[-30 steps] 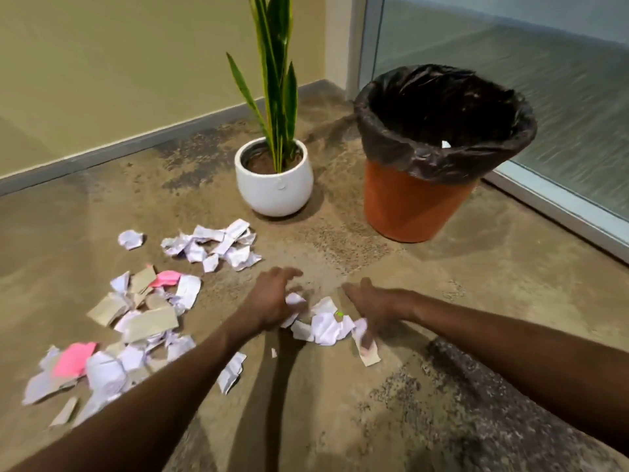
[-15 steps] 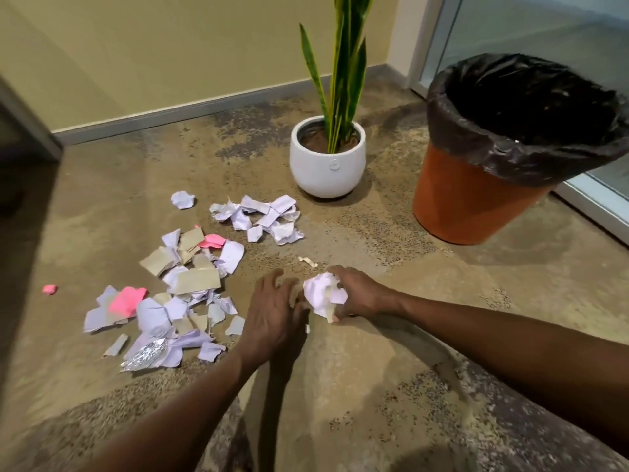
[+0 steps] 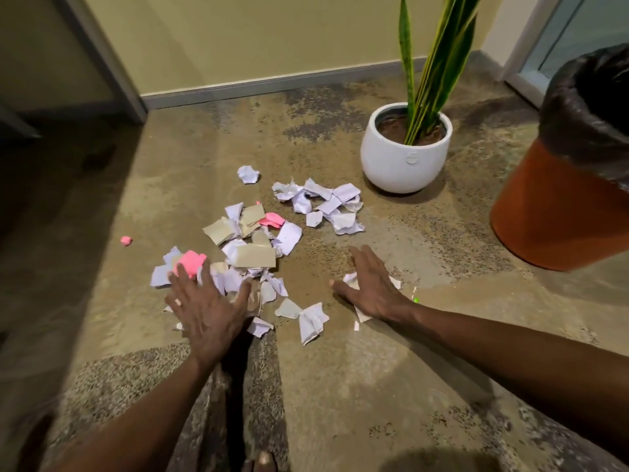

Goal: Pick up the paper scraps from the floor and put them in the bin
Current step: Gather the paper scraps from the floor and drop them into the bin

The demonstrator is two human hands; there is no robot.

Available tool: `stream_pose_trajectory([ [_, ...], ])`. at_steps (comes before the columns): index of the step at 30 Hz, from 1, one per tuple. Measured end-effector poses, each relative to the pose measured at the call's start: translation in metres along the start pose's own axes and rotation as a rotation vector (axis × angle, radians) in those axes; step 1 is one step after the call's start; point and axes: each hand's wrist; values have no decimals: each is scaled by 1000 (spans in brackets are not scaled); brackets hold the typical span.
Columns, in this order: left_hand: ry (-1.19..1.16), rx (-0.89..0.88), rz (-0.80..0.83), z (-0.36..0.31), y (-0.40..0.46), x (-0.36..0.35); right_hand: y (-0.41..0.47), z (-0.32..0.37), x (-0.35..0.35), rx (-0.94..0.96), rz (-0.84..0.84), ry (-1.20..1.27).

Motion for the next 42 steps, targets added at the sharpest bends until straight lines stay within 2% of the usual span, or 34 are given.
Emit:
stream_pose_trajectory([
  [6, -212, 439, -20, 20, 33, -1, 56, -7, 25, 2, -241, -62],
  [9, -290, 505, 4, 18, 50, -7, 86, -14, 47, 90, -287, -152],
  [11, -261, 427, 7, 18, 58, -12, 110, -16, 59, 125, -243, -206],
  [14, -226, 215, 23, 18, 67, -18, 148, -15, 66, 33, -73, -204],
  [17, -393, 71, 107, 10, 64, -23, 173, -17, 62, -100, 74, -173],
  [19, -520, 17, 181, -3, 54, -26, 179, -21, 56, -117, 164, -172],
  [24, -546, -135, 303, -33, 27, -41, 180, -3, 38, 182, 288, -233],
  [28, -523, -336, 382, -54, 5, -41, 147, 21, 25, 350, 412, -246],
  [33, -367, -542, 485, -65, -20, -35, 103, 25, 34, 513, 397, -320],
  [37, -184, -690, 488, -65, -37, -29, 74, 15, 54, 449, 420, -363],
  [42, 184, -822, 434, -61, -50, -28, 41, 2, 79, 411, 606, -423],
])
Point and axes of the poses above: each hand's wrist, its own y-axis towards the middle knuckle, its own x-axis out of the back of the hand, z = x × y, and after that the axes turned 15 degrees about x, right-handed
